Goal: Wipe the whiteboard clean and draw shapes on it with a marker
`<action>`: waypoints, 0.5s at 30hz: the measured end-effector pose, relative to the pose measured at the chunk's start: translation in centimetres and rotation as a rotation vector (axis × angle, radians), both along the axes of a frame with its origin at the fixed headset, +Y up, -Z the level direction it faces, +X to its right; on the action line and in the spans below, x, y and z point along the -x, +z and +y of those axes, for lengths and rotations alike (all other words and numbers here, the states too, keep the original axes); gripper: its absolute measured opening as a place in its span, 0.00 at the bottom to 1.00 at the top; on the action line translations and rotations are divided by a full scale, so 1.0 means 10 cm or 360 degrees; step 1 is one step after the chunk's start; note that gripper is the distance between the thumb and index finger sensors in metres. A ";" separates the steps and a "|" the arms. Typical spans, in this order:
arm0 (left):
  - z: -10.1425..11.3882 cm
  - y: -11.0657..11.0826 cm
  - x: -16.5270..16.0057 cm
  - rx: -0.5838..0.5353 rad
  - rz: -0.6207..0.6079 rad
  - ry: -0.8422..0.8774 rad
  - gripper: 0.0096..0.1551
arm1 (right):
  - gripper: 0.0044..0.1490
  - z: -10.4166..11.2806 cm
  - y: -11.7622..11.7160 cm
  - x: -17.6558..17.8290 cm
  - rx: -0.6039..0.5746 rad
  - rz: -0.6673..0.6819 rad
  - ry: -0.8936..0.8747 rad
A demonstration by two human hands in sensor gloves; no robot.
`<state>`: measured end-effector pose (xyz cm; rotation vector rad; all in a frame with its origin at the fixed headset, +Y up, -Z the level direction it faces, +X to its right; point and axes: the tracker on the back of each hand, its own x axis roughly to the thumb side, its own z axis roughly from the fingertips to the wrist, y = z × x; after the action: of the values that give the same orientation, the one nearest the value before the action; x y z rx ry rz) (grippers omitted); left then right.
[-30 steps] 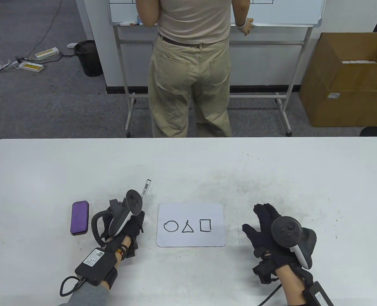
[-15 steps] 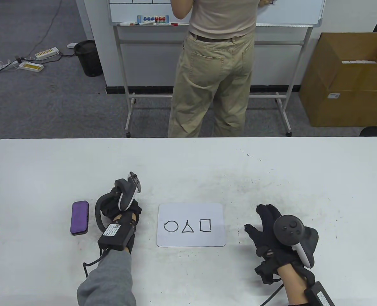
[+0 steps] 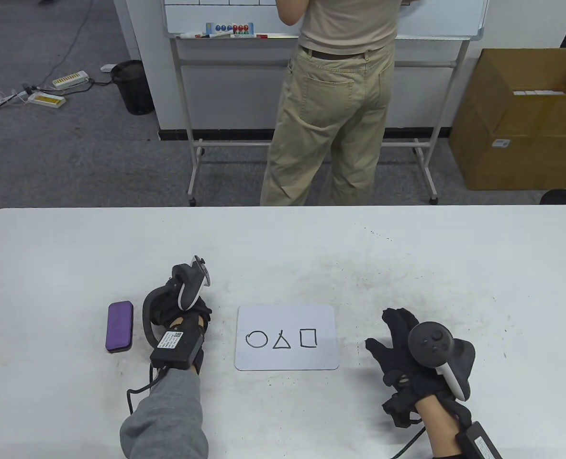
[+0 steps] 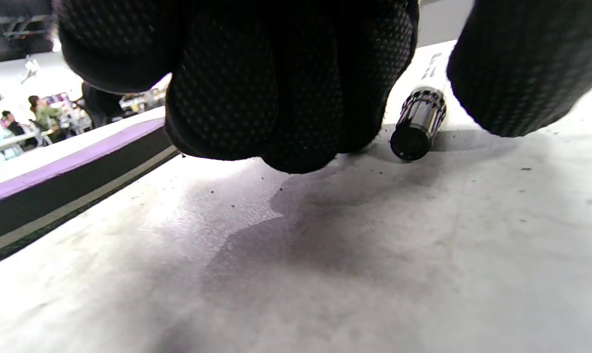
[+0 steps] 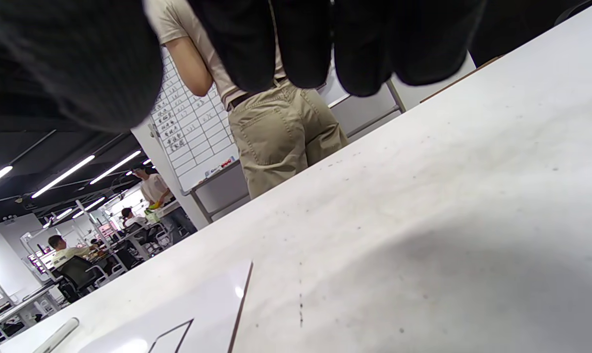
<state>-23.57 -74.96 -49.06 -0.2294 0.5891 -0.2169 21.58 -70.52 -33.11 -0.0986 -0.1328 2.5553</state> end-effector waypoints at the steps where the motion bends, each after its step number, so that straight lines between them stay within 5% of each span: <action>1: 0.05 0.02 0.01 -0.0023 -0.0016 0.0019 0.37 | 0.54 0.00 0.00 0.01 0.0003 0.0007 0.0008; 9: 0.45 0.43 0.01 -0.0159 -0.0370 0.0322 0.42 | 0.54 -0.02 -0.01 0.08 0.0030 0.0069 0.0071; 15: 0.46 0.95 -0.10 -0.0334 -0.0678 0.0499 0.42 | 0.55 -0.04 0.00 0.18 0.0062 0.0149 0.0134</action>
<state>-22.61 -70.36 -39.59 -0.0653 0.1457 0.1009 19.82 -70.93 -33.09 0.0117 -0.0521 2.6415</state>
